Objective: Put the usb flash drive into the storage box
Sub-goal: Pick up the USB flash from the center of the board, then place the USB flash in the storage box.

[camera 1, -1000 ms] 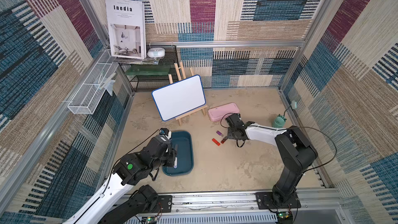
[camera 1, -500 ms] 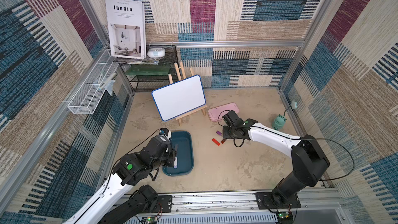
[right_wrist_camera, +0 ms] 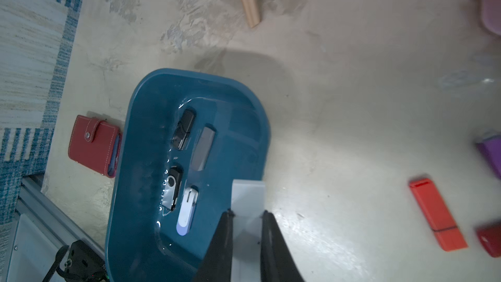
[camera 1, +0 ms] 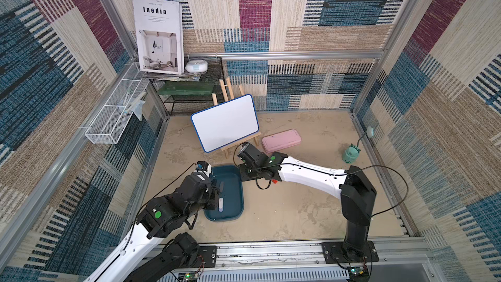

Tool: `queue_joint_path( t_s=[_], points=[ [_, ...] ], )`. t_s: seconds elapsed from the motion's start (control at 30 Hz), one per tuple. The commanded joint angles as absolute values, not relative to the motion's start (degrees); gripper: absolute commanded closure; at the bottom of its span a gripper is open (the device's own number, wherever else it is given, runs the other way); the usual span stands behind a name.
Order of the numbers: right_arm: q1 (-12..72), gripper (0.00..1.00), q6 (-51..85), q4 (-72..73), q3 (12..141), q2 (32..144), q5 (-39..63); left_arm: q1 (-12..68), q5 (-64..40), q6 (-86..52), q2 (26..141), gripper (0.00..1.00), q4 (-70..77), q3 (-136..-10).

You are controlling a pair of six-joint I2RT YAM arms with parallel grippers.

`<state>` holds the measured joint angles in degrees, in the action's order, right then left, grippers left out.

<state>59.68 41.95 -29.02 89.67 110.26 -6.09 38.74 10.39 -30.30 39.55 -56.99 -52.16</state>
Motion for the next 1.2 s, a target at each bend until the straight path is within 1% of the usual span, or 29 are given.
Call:
queue_joint_path(
  t_s=[0.0,0.27,0.6,1.0,1.1,1.17],
  points=[
    [61.13,0.92,42.74,-30.25,93.17,114.08,-5.64,38.67,11.33,-30.75,38.97,0.6,-57.02,-52.12],
    [63.22,0.91,43.93,-33.36,102.03,124.42,-7.52,38.55,12.02,-31.01,37.43,0.59,-57.01,-52.1],
    [63.63,0.86,47.27,-34.76,106.78,131.31,-10.35,38.58,11.71,-30.89,37.9,0.59,-56.96,-51.95],
    [63.71,0.74,49.39,-36.11,109.6,134.9,-11.24,38.58,11.63,-30.81,37.73,0.59,-57.04,-51.94],
    [63.71,0.69,49.36,-36.12,109.95,135.35,-11.25,38.54,11.63,-30.74,37.87,0.59,-57.02,-51.95],
    [63.78,0.63,49.34,-36.21,110.11,135.44,-11.24,38.56,11.53,-30.76,37.87,0.59,-57.0,-51.94]
  ],
)
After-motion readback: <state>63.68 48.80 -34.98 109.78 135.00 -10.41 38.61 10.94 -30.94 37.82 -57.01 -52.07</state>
